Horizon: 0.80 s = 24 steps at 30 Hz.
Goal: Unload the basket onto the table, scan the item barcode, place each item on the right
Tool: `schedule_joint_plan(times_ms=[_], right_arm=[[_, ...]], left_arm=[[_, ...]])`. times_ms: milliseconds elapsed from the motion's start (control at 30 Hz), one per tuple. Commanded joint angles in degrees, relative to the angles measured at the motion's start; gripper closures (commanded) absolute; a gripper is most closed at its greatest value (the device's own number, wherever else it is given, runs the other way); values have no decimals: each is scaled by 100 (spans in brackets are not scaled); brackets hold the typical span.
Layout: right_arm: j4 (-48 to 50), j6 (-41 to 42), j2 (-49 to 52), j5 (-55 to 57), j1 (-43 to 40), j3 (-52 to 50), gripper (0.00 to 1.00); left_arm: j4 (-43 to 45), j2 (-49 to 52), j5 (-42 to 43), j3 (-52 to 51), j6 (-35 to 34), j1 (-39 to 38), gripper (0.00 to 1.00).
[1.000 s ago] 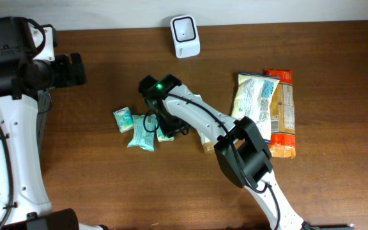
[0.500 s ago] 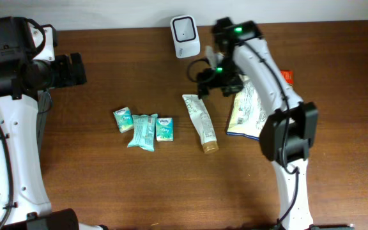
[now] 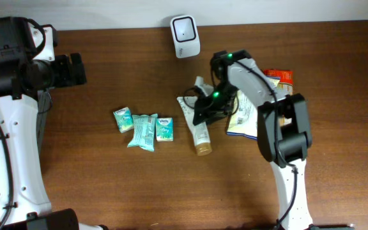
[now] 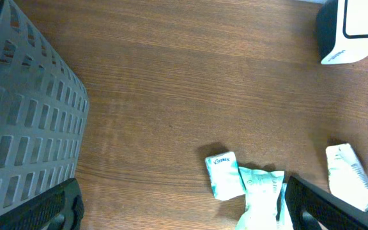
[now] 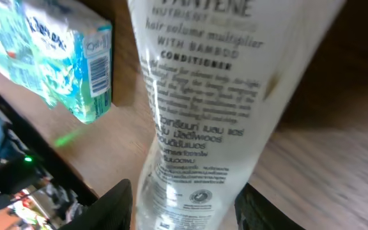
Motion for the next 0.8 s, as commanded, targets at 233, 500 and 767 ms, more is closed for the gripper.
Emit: schedule_joint_plan(times_ms=[233, 500, 767], right_arm=[[-1449, 588, -31, 964, 527, 1998, 43], [-1480, 1032, -26, 964, 1436, 953, 48], [-1679, 1338, -26, 1980, 1274, 487, 58]], left_arm=[[7, -26, 42, 42, -15, 33, 1], [7, -26, 42, 42, -13, 33, 1], [7, -26, 42, 42, -15, 35, 1]])
